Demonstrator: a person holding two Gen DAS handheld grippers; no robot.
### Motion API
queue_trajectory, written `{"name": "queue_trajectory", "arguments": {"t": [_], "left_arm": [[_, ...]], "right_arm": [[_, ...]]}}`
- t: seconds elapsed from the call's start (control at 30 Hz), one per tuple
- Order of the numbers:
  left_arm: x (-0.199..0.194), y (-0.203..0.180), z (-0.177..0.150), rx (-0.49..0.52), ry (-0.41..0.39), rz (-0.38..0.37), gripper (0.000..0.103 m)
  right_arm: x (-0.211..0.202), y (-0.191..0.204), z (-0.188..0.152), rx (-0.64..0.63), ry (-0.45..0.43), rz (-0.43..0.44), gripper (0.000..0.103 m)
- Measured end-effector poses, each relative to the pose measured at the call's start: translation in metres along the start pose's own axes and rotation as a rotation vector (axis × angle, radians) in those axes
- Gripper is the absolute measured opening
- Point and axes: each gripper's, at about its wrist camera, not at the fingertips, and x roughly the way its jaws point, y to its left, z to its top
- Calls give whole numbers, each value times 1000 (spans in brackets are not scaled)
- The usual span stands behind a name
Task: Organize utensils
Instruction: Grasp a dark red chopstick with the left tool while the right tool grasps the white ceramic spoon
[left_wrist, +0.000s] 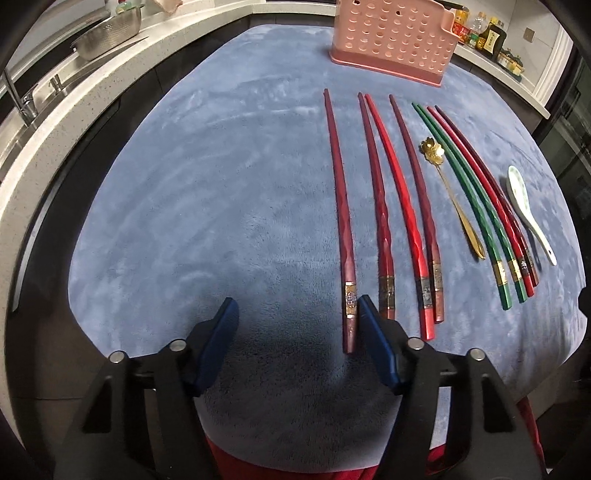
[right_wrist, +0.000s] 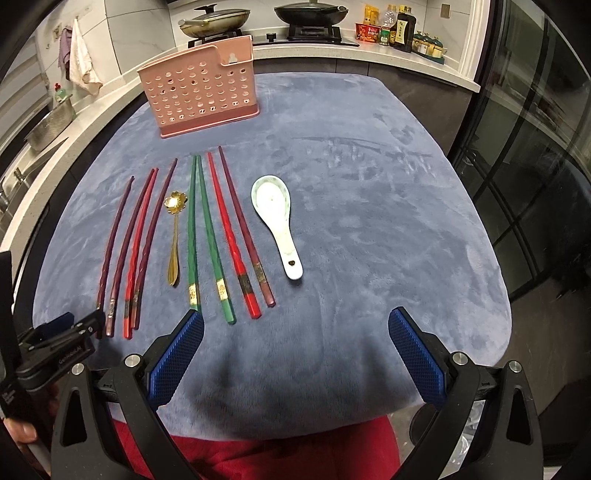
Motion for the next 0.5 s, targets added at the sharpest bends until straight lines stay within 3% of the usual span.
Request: {"name": "queue_trajectory", "arguments": {"t": [0.1, 0.37, 0.5], "left_arm": [[1, -2, 1, 10, -9, 0, 55], [2, -7, 9, 17, -23, -32, 12], [4, -6, 12, 11, -16, -36, 12]], "right_arm": [[6, -1, 5, 7, 3, 1, 96], [24, -11, 22, 39, 6, 26, 92], [37, -16, 37, 72, 17, 62, 80]]}}
